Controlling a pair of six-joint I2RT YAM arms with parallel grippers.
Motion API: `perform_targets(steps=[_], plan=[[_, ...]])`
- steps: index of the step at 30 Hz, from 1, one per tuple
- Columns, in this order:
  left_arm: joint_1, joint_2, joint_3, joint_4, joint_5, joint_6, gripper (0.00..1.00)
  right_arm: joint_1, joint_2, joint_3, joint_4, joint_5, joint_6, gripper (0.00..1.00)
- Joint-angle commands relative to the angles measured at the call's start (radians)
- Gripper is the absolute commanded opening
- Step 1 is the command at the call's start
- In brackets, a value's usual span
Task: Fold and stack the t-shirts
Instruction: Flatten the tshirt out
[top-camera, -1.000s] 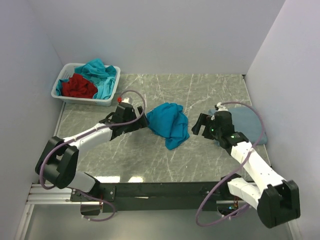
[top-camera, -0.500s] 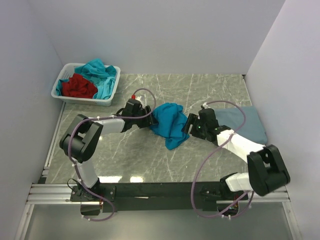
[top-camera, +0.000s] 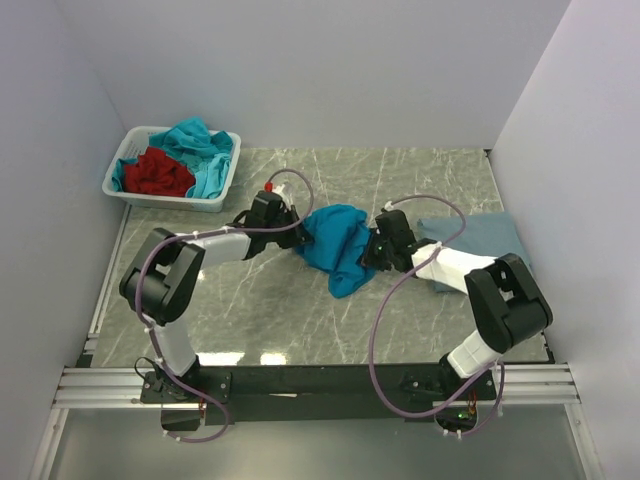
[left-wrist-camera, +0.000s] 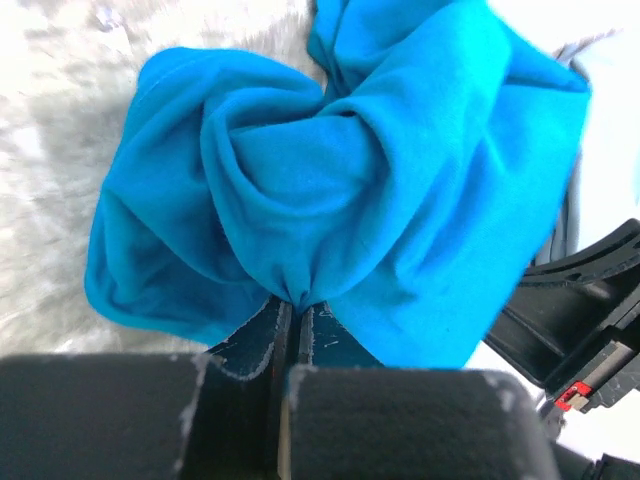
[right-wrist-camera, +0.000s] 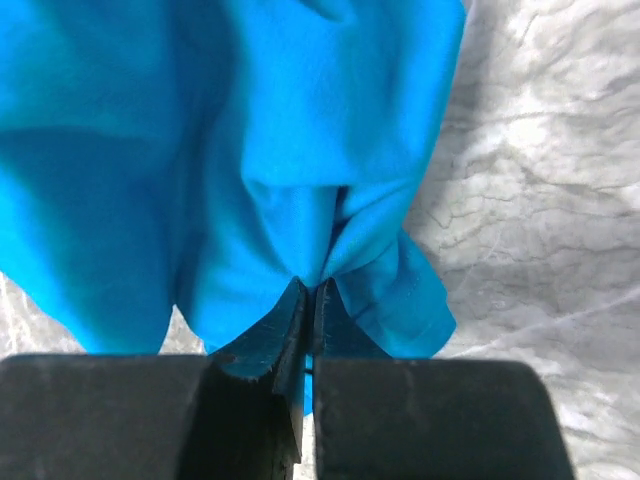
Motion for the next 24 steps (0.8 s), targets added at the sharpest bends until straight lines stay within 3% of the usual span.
perform_targets(steps=[1,6,12,18,24], plan=[[0.007,-0.119,-0.001,0.0,-0.073,0.03,0.01,0.015,-0.076,0.056,-0.047,0.098,-0.025,0.0],[0.007,-0.29,-0.029,-0.044,-0.148,0.049,0.01,0.021,-0.246,0.102,-0.177,0.245,-0.096,0.0],[0.007,-0.552,-0.034,-0.131,-0.277,0.078,0.01,0.027,-0.47,0.191,-0.335,0.292,-0.191,0.0],[0.005,-0.815,-0.023,-0.262,-0.423,0.083,0.01,0.027,-0.664,0.282,-0.464,0.233,-0.277,0.0],[0.004,-1.011,-0.024,-0.351,-0.343,0.029,0.01,0.03,-0.825,0.346,-0.587,-0.007,-0.334,0.0]])
